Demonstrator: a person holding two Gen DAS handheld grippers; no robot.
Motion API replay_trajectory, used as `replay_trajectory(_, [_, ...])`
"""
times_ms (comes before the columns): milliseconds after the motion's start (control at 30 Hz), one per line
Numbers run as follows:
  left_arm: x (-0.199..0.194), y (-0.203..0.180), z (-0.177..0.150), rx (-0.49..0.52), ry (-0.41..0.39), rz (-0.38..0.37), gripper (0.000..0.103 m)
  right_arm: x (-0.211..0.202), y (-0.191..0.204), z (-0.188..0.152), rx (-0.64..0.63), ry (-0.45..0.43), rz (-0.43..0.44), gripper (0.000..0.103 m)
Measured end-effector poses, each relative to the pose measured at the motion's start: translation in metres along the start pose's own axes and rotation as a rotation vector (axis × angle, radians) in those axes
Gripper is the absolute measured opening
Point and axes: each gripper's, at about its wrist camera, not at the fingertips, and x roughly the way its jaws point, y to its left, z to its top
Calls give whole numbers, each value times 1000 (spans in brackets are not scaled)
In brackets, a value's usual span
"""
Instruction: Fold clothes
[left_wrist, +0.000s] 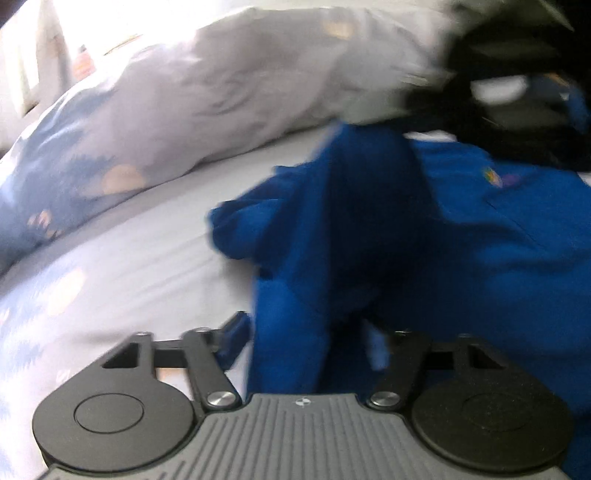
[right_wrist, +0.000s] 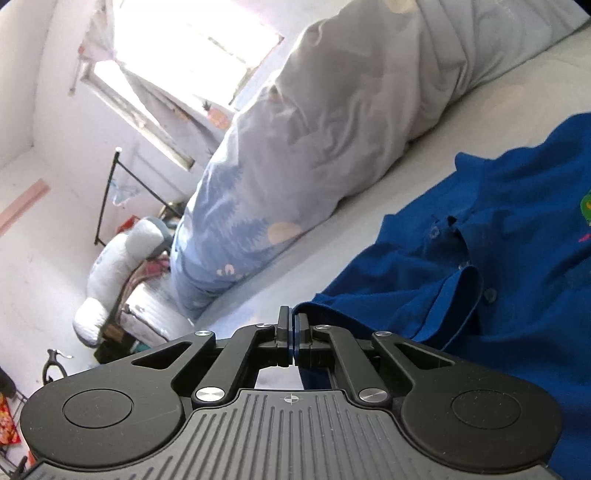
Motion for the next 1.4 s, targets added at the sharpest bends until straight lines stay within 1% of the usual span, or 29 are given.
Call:
replay_trajectory(33, [0,9,1,-56,0,11,44,0,0,0,2,1,1,2])
replay_trajectory(67, [-2,20,1,-120,-6,21,41,1,0,0,1,5,-1,2])
replay_trajectory(133, [-8,44,0,-242,-30,46,37,1,-1,-1,0,15,-10,2])
replay_trajectory(167, [-10,54,-2,-292,-38,53,37,3,-1,-2,2,22,-10,2])
replay_trajectory(233, [-11,72,-5,-388,-36,16,38,7,0,-4,-7,42,-10,2])
replay_trajectory(300, [-7,83,-9,-452,-10,-24,38,13,4,-7,-35,67,-14,3])
replay_trajectory(333, [-5,87,-12,-476,7,-40,38,15,6,-9,-52,79,-20,6])
replay_trajectory(400, [-2,96,-17,-510,27,-73,38,19,8,-13,-86,112,-34,8])
replay_trajectory(433, [-1,100,-18,-525,30,-85,40,22,9,-15,-108,135,-43,14])
replay_trajectory(467, [0,104,-19,-540,32,-97,40,24,10,-18,-131,158,-52,22])
replay_trajectory(500, [1,108,-20,-552,35,-107,40,25,10,-20,-154,176,-61,27])
replay_trajectory(533, [0,109,-21,-553,36,-101,40,26,11,-22,-172,191,-66,39])
replay_trajectory(567, [-1,111,-22,-554,38,-96,40,26,10,-23,-188,208,-70,48])
replay_trajectory(633, [1,114,-25,-562,44,-94,40,25,9,-24,-219,234,-82,51])
replay_trajectory(800, [2,109,-23,-531,34,-88,40,8,9,-5,-261,168,-136,51])
replay_trajectory(833, [4,109,-22,-535,32,-93,45,8,11,-1,-280,163,-145,51])
replay_trajectory(867, [4,110,-22,-542,30,-101,47,10,13,3,-314,169,-158,52])
replay_trajectory(900, [4,110,-22,-546,29,-109,47,15,15,6,-348,179,-170,52])
replay_trajectory(967, [3,110,-22,-553,27,-121,47,36,21,12,-414,216,-183,52])
replay_trajectory(1100, [3,109,-23,-568,20,-151,47,101,42,22,-554,348,-156,51])
replay_trajectory(1233, [3,106,-22,-550,19,-164,45,153,61,21,-668,456,-198,51])
replay_trajectory(1300, [2,105,-22,-540,17,-174,40,175,67,16,-719,504,-234,50])
replay_trajectory(1333, [2,104,-23,-536,17,-179,35,184,69,13,-751,523,-262,49])
replay_trajectory(1367, [2,104,-23,-534,18,-183,28,193,70,10,-773,543,-282,44])
replay_trajectory(1400, [2,104,-24,-533,19,-188,24,200,70,8,-782,564,-290,37])
